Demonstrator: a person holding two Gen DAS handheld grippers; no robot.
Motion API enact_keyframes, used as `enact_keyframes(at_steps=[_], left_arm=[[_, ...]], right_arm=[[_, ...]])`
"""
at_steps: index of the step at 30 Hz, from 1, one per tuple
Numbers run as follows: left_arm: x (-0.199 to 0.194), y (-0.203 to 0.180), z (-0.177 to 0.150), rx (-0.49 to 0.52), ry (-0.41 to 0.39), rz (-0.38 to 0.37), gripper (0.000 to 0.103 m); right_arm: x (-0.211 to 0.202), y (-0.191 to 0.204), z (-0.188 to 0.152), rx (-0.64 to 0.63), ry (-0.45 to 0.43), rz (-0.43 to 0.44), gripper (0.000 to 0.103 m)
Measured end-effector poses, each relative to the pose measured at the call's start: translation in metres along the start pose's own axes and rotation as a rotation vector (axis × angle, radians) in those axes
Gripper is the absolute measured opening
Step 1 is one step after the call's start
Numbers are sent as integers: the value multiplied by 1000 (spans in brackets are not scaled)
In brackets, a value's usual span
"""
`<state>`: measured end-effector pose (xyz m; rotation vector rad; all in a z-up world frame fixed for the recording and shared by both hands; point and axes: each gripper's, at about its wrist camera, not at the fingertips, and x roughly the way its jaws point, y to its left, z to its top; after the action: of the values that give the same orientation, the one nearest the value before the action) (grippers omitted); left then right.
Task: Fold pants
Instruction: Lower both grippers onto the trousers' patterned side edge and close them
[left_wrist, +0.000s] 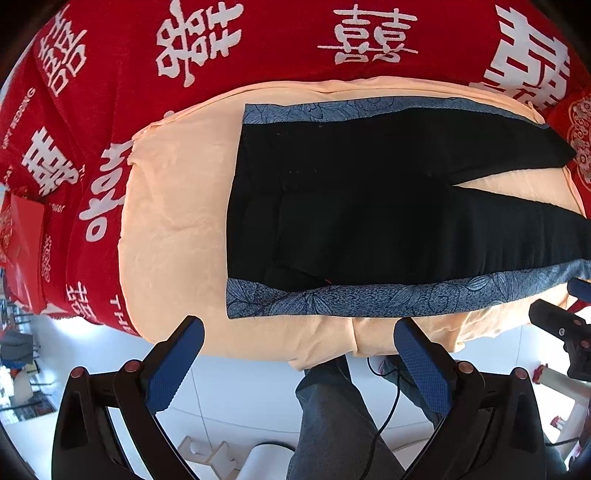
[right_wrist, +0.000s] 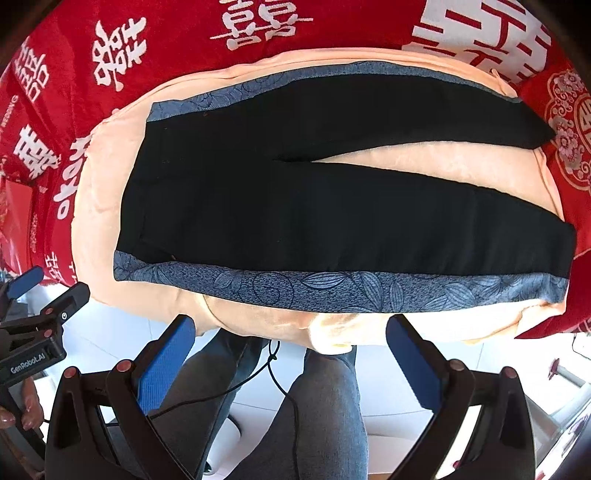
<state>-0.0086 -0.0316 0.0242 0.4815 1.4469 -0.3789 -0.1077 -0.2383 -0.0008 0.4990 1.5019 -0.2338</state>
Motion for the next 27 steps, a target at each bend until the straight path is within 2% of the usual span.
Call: enact_keyframes(at_steps=[9,12,14,17,20,23,27], left_arm=[[8,-3,-10,-132,31,-7,103],[18,2,-15,-168,50,-44,103],[28,9,-17,-190,46,-74,103],[49,23,-22,-213,25,-149,103],[75,35,-28,-215,6,-203,103],[106,44,-37,-219,-4,-253,103],[139,59,-45,-294,25,-333,103]], right_arm=[[4,-19,-6,-57,17,34,103],[9,-21,-9,-44,20,72,103],[14,-21,-11,-29,12,122,103],[31,-18,-15,13,9,243,103],[59,-14,-21,95,20,432,103],[96,-6,-26,156,46,566,103],[142,7,-36,219,79,622,103]])
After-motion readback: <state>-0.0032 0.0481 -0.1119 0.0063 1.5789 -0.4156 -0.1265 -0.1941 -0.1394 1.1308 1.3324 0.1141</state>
